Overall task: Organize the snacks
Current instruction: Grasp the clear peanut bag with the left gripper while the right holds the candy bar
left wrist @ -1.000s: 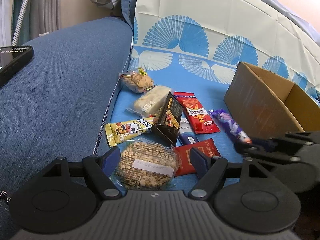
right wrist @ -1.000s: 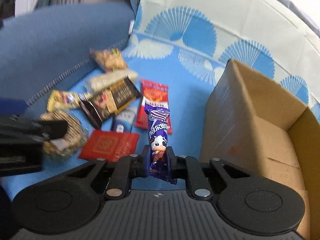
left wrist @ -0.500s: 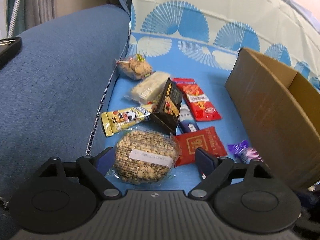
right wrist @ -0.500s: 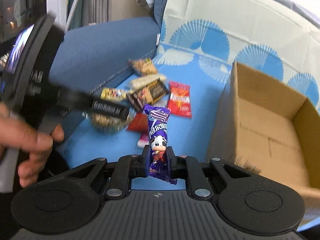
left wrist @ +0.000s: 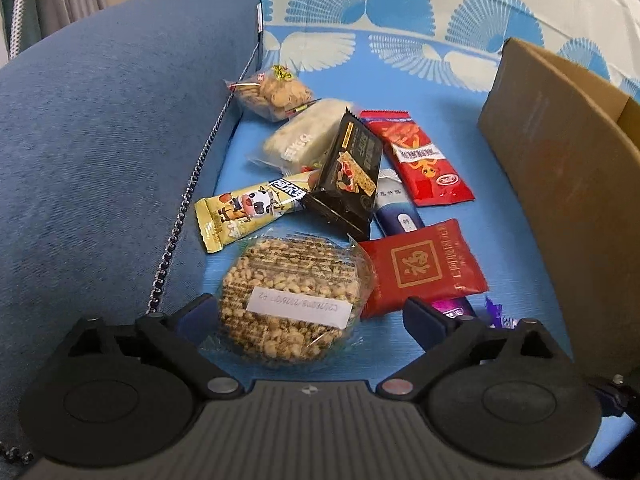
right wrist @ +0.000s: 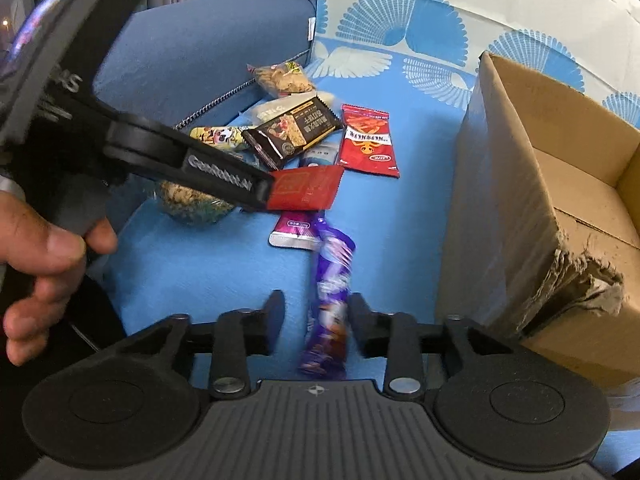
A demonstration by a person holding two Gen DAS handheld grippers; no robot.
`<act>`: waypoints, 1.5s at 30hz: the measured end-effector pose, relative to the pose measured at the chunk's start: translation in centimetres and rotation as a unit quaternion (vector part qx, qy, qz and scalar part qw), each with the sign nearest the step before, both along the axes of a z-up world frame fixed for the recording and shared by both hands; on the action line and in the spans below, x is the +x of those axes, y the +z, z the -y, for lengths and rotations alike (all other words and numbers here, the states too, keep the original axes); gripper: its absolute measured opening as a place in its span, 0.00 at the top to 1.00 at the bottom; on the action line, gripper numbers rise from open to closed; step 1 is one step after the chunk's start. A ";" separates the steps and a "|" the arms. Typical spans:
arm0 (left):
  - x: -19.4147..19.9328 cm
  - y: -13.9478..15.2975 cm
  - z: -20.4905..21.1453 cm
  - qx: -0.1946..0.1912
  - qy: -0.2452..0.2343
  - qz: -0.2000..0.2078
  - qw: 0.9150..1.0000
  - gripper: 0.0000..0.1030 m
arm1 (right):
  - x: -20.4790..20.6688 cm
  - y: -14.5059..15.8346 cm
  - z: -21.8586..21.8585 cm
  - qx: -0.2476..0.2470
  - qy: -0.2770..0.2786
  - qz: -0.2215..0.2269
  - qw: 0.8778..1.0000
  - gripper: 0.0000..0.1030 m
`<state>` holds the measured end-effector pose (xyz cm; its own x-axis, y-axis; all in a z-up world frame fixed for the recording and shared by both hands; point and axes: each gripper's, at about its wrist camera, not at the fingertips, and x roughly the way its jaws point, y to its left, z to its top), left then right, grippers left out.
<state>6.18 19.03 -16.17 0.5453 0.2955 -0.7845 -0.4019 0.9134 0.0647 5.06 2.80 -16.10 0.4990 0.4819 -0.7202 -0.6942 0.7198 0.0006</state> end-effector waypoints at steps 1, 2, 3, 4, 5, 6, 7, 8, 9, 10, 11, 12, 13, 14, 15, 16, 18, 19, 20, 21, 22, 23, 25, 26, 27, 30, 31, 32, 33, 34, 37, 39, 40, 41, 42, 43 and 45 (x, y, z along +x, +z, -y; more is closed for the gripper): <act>0.2 -0.1 0.1 0.001 0.000 -0.002 1.000 0.01 | 0.0 0.0 0.0 0.001 0.000 0.000 1.000 0.62; 0.4 -0.3 0.2 0.005 0.001 -0.005 1.000 0.01 | 0.1 -0.1 0.0 0.000 0.000 -0.001 1.000 0.62; 0.5 -0.4 0.2 0.008 0.002 -0.007 1.000 0.01 | 0.2 -0.1 0.0 -0.002 -0.002 -0.002 1.000 0.62; 0.6 -0.4 0.3 0.010 0.003 -0.008 1.000 0.01 | 0.2 -0.3 0.1 -0.004 -0.003 -0.003 1.000 0.62; 0.6 -0.5 0.3 0.010 0.004 -0.007 1.000 0.01 | 0.3 -0.4 0.1 -0.006 -0.005 -0.004 1.000 0.62; 0.5 -0.4 0.2 0.009 0.004 -0.006 1.000 0.01 | 0.4 -0.5 0.1 -0.007 -0.004 -0.005 1.000 0.62; 0.5 -0.4 0.1 0.007 0.005 -0.003 1.000 0.03 | 0.4 -0.6 0.1 -0.008 -0.003 -0.005 1.000 0.62; 0.4 -0.3 0.1 0.007 0.007 0.000 1.000 0.05 | 0.4 -0.7 0.1 -0.011 -0.002 -0.003 1.000 0.62; 0.2 -0.2 -0.1 0.010 0.014 0.003 1.000 0.11 | 0.3 -0.8 0.1 -0.013 -0.001 -0.002 1.000 0.62; 0.0 0.0 -0.2 0.012 0.022 0.007 1.000 0.19 | 0.3 -0.9 0.1 -0.015 0.000 -0.001 1.000 0.62; -0.3 0.2 -0.5 0.008 0.028 0.014 0.999 0.20 | 0.3 -1.0 0.1 -0.017 0.001 -0.002 1.000 0.63; -0.6 0.4 -0.7 -0.001 0.030 0.022 0.999 0.23 | 0.3 -1.0 0.1 -0.018 0.000 -0.002 1.000 0.67; -0.9 0.6 -1.0 -0.008 0.032 0.030 0.999 0.27 | 0.3 -1.0 0.1 -0.020 -0.001 -0.002 1.000 0.74; -1.2 0.9 -1.1 -0.015 0.032 0.040 0.999 0.30 | 0.3 -1.0 0.1 -0.024 0.000 0.000 1.000 0.77; -1.4 1.2 -1.1 -0.017 0.031 0.049 0.998 0.37 | 0.2 -1.0 0.1 -0.026 0.001 0.003 1.000 0.80; -1.7 1.4 -1.0 -0.017 0.029 0.055 0.998 0.44 | 0.2 -0.9 0.0 -0.026 0.002 0.006 1.000 0.82; -2.0 1.7 -0.7 -0.020 0.021 0.062 0.998 0.50 | 0.0 -0.8 0.1 -0.023 0.005 0.012 1.000 0.84; -2.1 1.8 -0.6 -0.025 0.016 0.059 0.998 0.50 | 0.0 -0.6 0.1 -0.019 0.005 0.015 1.000 0.84; -2.1 1.8 -0.6 -0.029 0.015 0.055 0.998 0.50 | -0.1 -0.4 0.1 -0.017 0.006 0.016 1.000 0.84; -2.2 1.8 -0.7 -0.031 0.020 0.052 0.998 0.47 | -0.1 -0.3 0.2 -0.015 0.006 0.017 1.000 0.84; -2.3 1.8 -0.9 -0.033 0.028 0.054 0.998 0.37 | -0.1 -0.2 0.2 -0.013 0.007 0.017 1.000 0.84; -2.4 1.8 -1.1 -0.035 0.036 0.056 0.997 0.30 | -0.1 -0.1 0.3 -0.011 0.007 0.016 1.000 0.84; -2.4 1.7 -1.2 -0.036 0.040 0.055 0.997 0.23 | -0.1 -0.1 0.3 -0.008 0.007 0.014 1.000 0.84; -2.1 1.6 -1.0 -0.028 0.038 0.047 0.998 0.22 | 0.0 -0.1 0.3 -0.008 0.007 0.013 1.000 0.84; -1.6 1.3 -0.6 -0.016 0.034 0.033 0.999 0.18 | 0.0 -0.1 0.2 -0.007 0.007 0.010 1.000 0.83; -0.4 0.4 0.1 0.016 0.031 0.001 0.999 0.12 | 0.1 -0.4 0.1 -0.013 0.008 0.003 1.000 0.83; 0.1 0.0 0.3 0.024 0.031 -0.011 0.999 0.10 | 0.2 -0.6 0.1 -0.015 0.008 0.001 1.000 0.83; 0.5 -0.3 0.4 0.031 0.031 -0.022 0.999 0.09 | 0.2 -0.7 0.0 -0.016 0.007 -0.001 1.000 0.83; 0.8 -0.6 0.4 0.038 0.031 -0.028 0.998 0.07 | 0.2 -0.8 0.0 -0.018 0.007 -0.002 1.000 0.83; 1.0 -0.8 0.5 0.044 0.033 -0.032 0.998 0.07 | 0.2 -0.8 0.0 -0.019 0.008 -0.002 1.000 0.83; 0.9 -0.9 0.2 0.051 0.041 -0.027 0.997 0.19 | 0.3 -1.0 0.0 -0.022 0.009 -0.004 1.000 0.83; 0.4 -0.5 -0.3 0.040 0.054 -0.010 0.998 0.23 | 0.3 -1.1 0.1 -0.024 0.009 -0.006 1.000 0.83; 0.0 -0.2 -0.6 0.030 0.056 0.002 0.998 0.23 | 0.3 -1.2 0.1 -0.024 0.010 -0.007 1.000 0.82; -0.4 0.1 -0.7 0.020 0.056 0.014 0.998 0.23 | 0.2 -1.1 0.1 -0.022 0.010 -0.006 1.000 0.82; -0.7 0.3 -0.8 0.017 0.056 0.024 0.998 0.23 | 0.2 -1.0 0.1 -0.021 0.009 -0.003 1.000 0.82; -1.1 0.7 -0.6 0.018 0.055 0.036 0.998 0.23 | 0.1 -0.9 0.1 -0.019 0.010 0.000 1.000 0.83; -1.9 1.6 0.0 0.020 0.048 0.068 0.996 0.23 | 0.0 -0.6 0.1 -0.011 0.010 0.004 1.000 0.83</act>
<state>4.25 19.05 -14.61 0.6132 0.3818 -0.6915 -0.4951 0.8679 0.0402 5.02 2.74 -16.66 0.4958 0.4759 -0.7264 -0.7079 0.7060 -0.0207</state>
